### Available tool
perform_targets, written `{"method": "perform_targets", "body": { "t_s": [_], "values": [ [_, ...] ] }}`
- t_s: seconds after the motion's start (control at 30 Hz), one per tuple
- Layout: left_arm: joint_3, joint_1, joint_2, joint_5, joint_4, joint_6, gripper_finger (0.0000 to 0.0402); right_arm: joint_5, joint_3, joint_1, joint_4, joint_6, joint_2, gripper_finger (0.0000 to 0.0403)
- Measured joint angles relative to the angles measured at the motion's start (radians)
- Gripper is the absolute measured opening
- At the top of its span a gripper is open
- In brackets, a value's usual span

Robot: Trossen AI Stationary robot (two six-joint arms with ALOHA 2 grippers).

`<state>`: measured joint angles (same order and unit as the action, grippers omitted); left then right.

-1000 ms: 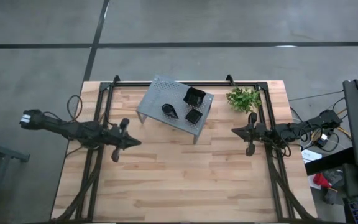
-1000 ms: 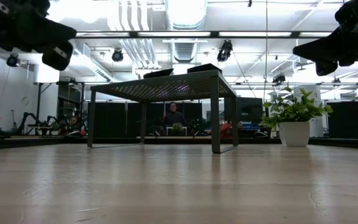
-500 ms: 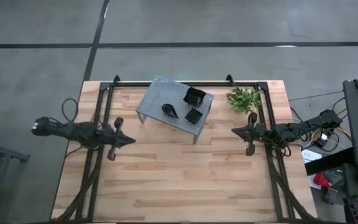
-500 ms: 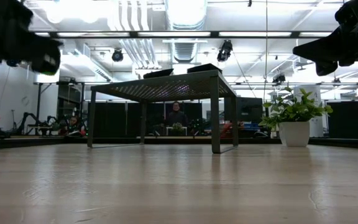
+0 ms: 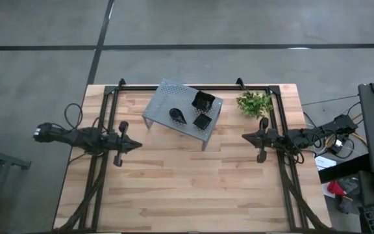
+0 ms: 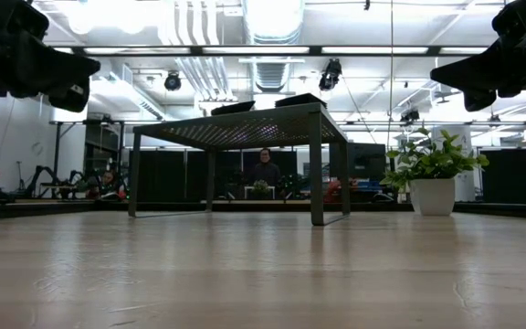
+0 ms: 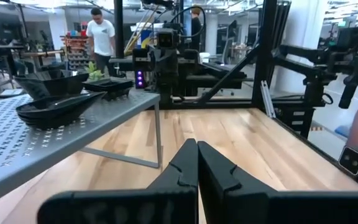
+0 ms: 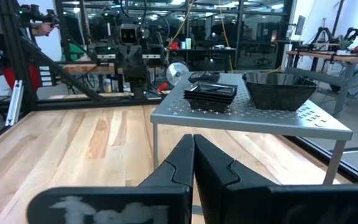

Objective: Pick & Place Mini shaped plates
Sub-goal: Return to Home Position

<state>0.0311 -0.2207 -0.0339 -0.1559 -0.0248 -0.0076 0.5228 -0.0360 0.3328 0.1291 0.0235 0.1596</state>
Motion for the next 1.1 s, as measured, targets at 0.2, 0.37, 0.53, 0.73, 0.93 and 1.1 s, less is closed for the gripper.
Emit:
{"method": "perform_targets", "body": {
  "t_s": [0.2,0.37,0.53,0.73,0.93,1.1],
  "values": [
    [-0.002,0.000,-0.012,0.000,0.007,-0.002,0.0000,0.000,0.000,0.000,0.000,0.002,0.000,0.0008],
    [-0.002,0.000,-0.012,0.000,0.008,-0.003,0.0000,0.000,0.001,0.000,0.000,0.001,0.000,0.0008],
    [-0.002,0.000,-0.012,0.000,0.009,-0.004,0.0000,0.000,0.001,0.000,0.000,0.000,0.000,0.0008],
    [-0.003,0.000,-0.012,0.001,0.009,-0.004,0.0000,0.000,0.001,0.000,0.000,0.001,0.000,0.0008],
    [-0.003,0.000,-0.012,0.001,0.009,-0.004,0.0000,0.000,0.001,0.000,0.000,0.001,0.000,0.0008],
    [-0.003,0.000,-0.012,0.001,0.009,-0.004,0.0000,0.000,0.001,0.000,0.000,0.000,0.000,0.0008]
  ]
}}
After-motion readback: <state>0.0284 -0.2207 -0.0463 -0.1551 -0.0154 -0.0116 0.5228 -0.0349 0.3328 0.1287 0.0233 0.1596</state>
